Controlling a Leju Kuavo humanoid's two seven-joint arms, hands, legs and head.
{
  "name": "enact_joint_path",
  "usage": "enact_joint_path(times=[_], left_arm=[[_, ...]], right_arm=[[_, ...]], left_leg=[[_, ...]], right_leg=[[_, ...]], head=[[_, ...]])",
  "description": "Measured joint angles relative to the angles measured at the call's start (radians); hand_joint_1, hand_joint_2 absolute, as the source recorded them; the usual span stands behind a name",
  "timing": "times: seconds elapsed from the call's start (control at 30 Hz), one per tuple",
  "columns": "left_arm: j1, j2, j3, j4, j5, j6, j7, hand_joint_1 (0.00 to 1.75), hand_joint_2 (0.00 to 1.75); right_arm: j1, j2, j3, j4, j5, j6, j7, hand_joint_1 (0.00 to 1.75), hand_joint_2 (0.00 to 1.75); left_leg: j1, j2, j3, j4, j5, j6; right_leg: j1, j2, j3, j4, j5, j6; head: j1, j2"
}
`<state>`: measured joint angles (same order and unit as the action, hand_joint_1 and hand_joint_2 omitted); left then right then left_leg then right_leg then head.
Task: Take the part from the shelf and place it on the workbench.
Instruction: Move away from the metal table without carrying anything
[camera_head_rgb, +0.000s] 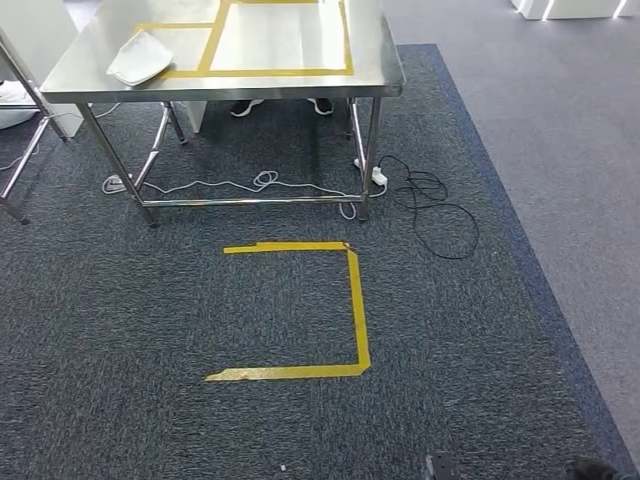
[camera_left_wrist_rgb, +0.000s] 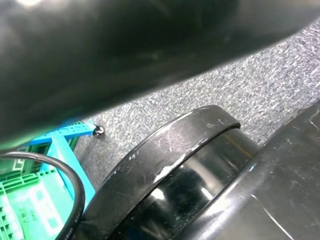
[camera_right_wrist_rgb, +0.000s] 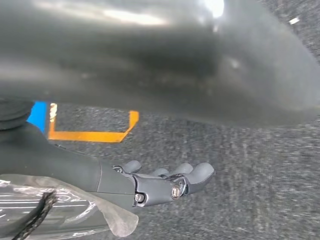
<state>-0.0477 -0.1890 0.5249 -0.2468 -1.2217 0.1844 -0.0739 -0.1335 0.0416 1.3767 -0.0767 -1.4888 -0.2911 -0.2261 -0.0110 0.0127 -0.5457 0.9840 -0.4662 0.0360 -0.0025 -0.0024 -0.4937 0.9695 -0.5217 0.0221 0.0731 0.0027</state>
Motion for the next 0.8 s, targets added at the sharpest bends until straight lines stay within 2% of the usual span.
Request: enact_joint_path(times=[0.1, 0.13, 0.27, 0.4, 0.8], left_arm=[[0.000, 0.001, 0.004, 0.000, -0.001, 0.001, -0.001, 0.00, 0.00], [0.000, 0.001, 0.005, 0.000, -0.002, 0.001, -0.001, 0.00, 0.00], [0.001, 0.001, 0.011, 0.000, -0.004, -0.001, -0.002, 0.00, 0.00], [0.001, 0.001, 0.022, 0.000, -0.010, -0.002, -0.003, 0.00, 0.00], [0.000, 0.001, 0.037, 0.000, -0.023, -0.002, -0.006, 0.00, 0.00]], right_arm=[[0.005, 0.000, 0.000, 0.000, -0.002, 0.003, -0.002, 0.00, 0.00], [0.006, 0.000, 0.000, 0.000, -0.002, 0.005, -0.003, 0.00, 0.00], [0.006, 0.000, 0.000, 0.000, -0.004, 0.011, -0.009, 0.00, 0.00], [0.006, 0.000, 0.000, 0.000, -0.007, 0.014, -0.015, 0.00, 0.00], [0.005, 0.000, -0.004, 0.000, -0.009, 0.017, -0.019, 0.00, 0.00]], left_leg=[[-0.002, 0.000, -0.004, 0.001, 0.001, 0.022], [-0.002, 0.000, -0.004, -0.001, 0.006, 0.020], [0.000, -0.001, -0.004, -0.009, 0.021, -0.003], [0.001, -0.001, -0.008, -0.010, 0.026, -0.012], [0.001, -0.001, -0.015, -0.009, 0.027, -0.017]], right_leg=[[0.002, -0.002, -0.004, -0.002, 0.005, -0.007], [0.003, -0.002, -0.005, -0.002, 0.007, -0.009], [0.005, -0.003, -0.009, -0.001, 0.012, -0.017], [0.006, -0.003, -0.009, 0.003, 0.014, -0.021], [0.005, -0.002, -0.023, 0.005, 0.016, -0.021]], head=[[-0.001, 0.000], [-0.001, 0.000], [-0.001, 0.000], [-0.001, 0.000], [-0.001, 0.000]])
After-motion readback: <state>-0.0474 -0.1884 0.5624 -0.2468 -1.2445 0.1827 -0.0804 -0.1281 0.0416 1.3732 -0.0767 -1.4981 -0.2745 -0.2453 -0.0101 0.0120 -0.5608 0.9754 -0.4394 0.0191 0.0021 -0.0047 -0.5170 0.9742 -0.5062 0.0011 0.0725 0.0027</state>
